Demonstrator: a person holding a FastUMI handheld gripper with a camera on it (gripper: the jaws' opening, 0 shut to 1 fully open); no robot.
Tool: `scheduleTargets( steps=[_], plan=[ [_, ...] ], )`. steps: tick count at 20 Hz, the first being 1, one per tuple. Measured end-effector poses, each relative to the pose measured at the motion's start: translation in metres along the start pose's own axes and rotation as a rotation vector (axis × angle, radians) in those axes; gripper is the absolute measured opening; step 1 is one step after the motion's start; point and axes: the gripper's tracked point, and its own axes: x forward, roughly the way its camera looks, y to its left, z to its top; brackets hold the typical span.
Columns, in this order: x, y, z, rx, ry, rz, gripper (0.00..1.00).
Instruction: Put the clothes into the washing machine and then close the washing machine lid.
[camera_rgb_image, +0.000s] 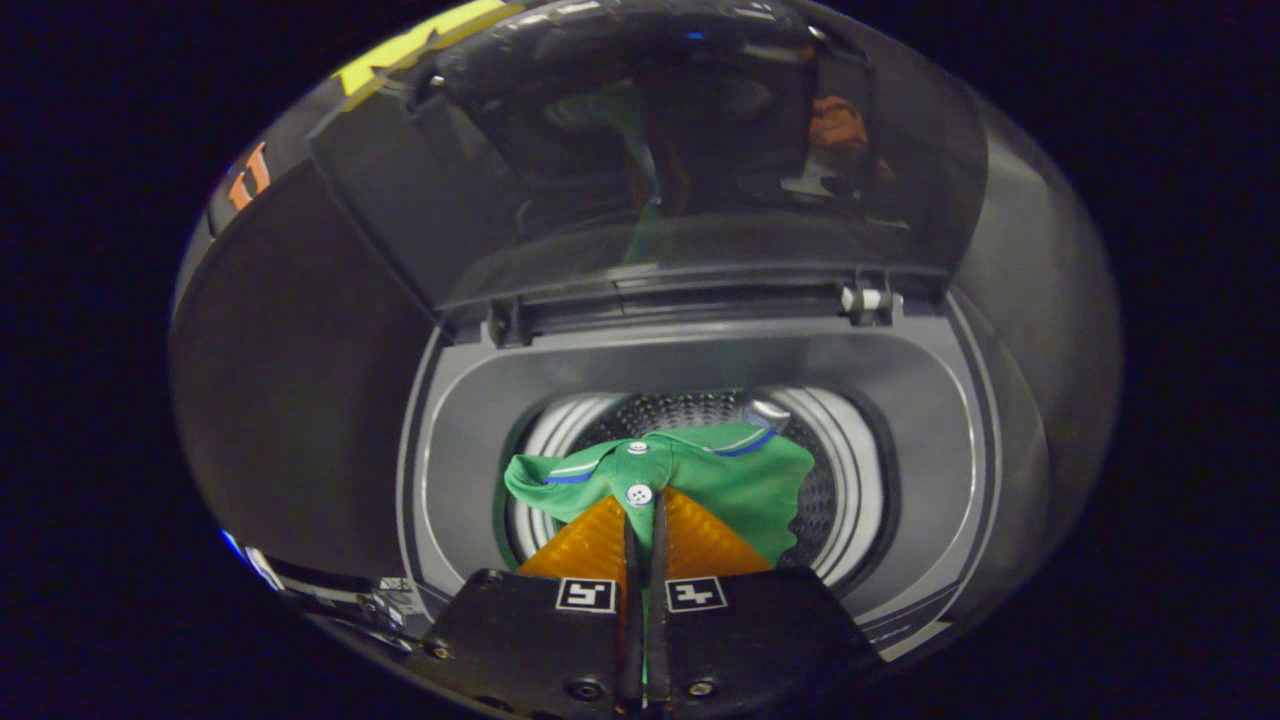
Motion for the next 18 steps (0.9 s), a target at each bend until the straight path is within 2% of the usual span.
scheduleTargets(
  steps=[5, 10, 12, 17, 18],
  plan=[
    [0.021, -0.019, -0.021, 0.070, 0.113, -0.051, 0.05],
    [0.016, -0.025, -0.020, 0.058, 0.087, -0.093, 0.07],
    [0.013, -0.025, -0.012, 0.034, 0.032, -0.096, 0.12],
    [-0.003, -0.019, 0.003, -0.026, -0.068, -0.134, 0.57],
    [-0.004, -0.018, 0.004, -0.034, -0.087, -0.134, 0.60]
  ],
)
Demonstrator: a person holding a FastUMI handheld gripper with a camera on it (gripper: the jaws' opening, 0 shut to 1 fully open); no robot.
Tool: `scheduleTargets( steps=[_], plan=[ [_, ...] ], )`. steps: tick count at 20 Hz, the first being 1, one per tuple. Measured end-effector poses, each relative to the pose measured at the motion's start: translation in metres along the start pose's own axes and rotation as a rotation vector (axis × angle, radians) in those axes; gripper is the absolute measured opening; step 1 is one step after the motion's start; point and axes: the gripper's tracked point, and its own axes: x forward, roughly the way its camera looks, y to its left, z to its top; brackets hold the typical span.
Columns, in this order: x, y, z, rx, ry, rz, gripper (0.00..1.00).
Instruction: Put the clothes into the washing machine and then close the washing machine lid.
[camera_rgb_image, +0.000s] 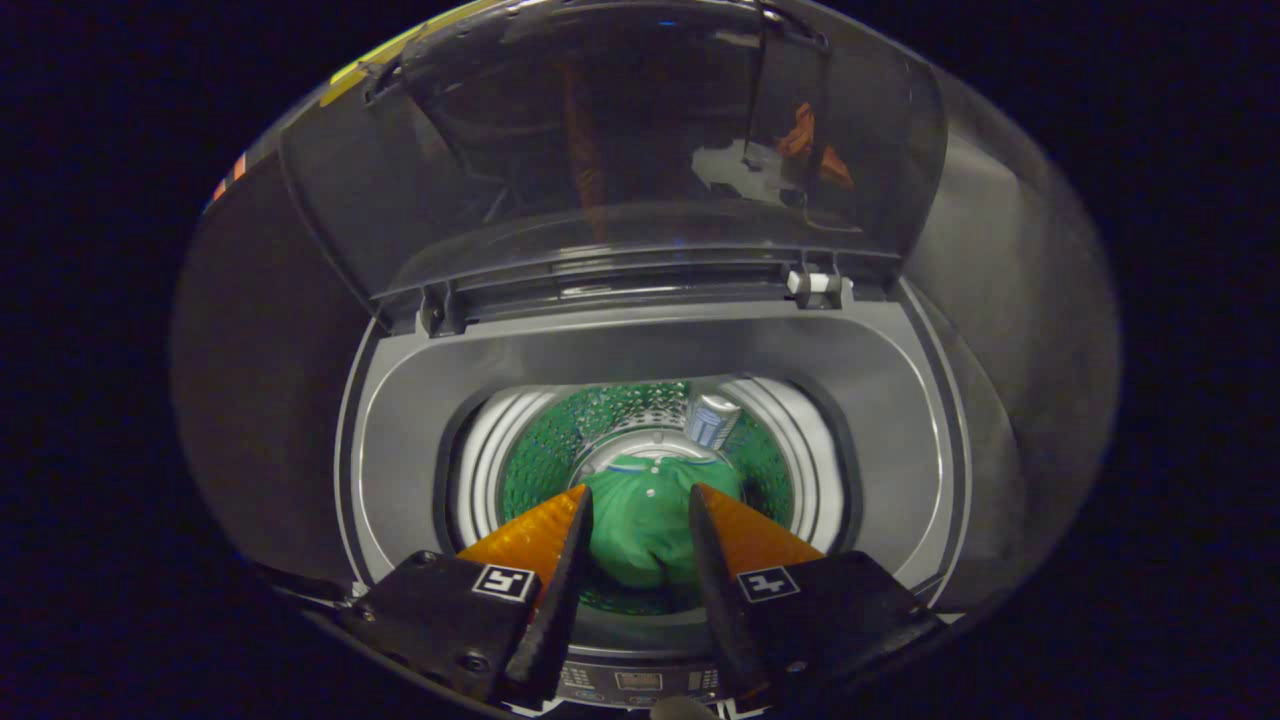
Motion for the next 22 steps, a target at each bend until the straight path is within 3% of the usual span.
scheduleTargets(
  steps=[12, 22],
  plan=[
    [-0.058, -0.001, 0.034, -0.116, -0.188, -0.019, 0.60],
    [-0.147, 0.014, 0.127, -0.149, -0.451, 0.029, 0.60]
  ],
)
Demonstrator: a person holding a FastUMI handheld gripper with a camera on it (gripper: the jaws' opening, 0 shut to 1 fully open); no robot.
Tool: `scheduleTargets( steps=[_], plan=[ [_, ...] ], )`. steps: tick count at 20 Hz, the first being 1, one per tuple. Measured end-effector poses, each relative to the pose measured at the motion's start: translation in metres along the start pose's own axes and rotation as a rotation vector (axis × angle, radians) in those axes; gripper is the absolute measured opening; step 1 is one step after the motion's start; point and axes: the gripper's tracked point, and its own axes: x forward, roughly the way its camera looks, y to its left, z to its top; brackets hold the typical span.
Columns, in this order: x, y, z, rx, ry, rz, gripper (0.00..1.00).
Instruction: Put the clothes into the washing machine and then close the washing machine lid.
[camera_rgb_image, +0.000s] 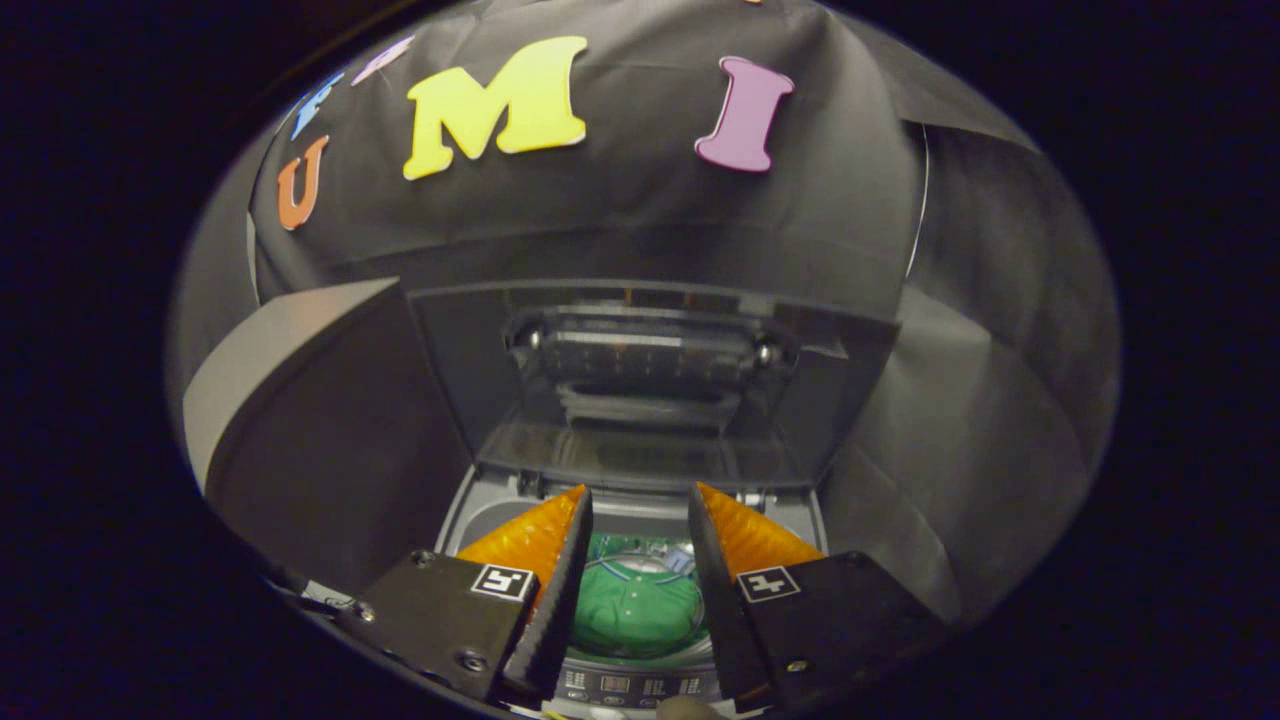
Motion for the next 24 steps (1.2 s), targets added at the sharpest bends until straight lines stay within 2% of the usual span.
scheduleTargets(
  steps=[5, 12, 18, 23, 24],
  plan=[
    [-0.010, -0.001, 0.056, 0.013, -0.090, 0.005, 0.60],
    [0.008, 0.000, 0.117, 0.047, -0.146, -0.007, 0.61],
    [0.030, 0.004, 0.128, 0.055, -0.128, -0.016, 0.60],
    [0.067, 0.002, 0.120, 0.061, -0.082, -0.081, 0.61],
    [0.068, 0.002, 0.120, 0.059, -0.106, -0.082, 0.61]
  ],
)
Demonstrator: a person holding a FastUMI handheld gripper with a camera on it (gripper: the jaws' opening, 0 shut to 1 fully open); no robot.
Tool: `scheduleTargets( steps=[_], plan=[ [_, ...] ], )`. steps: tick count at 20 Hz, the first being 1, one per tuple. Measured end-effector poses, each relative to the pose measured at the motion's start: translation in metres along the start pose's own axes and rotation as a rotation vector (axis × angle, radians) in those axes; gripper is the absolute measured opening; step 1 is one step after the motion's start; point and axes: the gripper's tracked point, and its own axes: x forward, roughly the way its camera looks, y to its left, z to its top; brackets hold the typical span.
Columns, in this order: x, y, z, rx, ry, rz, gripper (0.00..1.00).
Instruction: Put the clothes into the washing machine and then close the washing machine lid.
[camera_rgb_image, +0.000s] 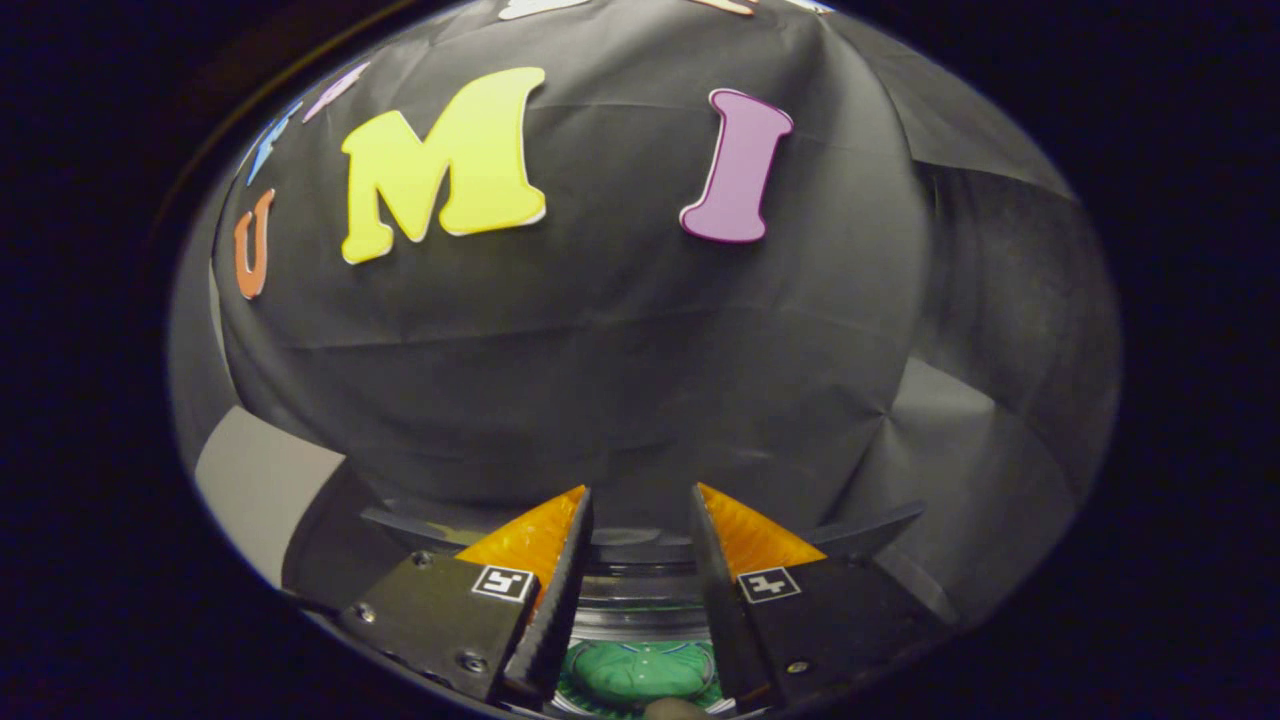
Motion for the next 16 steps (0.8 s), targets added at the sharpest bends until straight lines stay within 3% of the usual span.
scheduleTargets(
  steps=[2, 3, 16],
  plan=[
    [0.001, -0.002, -0.001, -0.013, -0.038, -0.021, 0.61],
    [0.003, -0.002, -0.002, -0.022, -0.050, -0.029, 0.66],
    [-0.010, -0.001, -0.008, 0.001, -0.182, -0.018, 0.66]
  ],
)
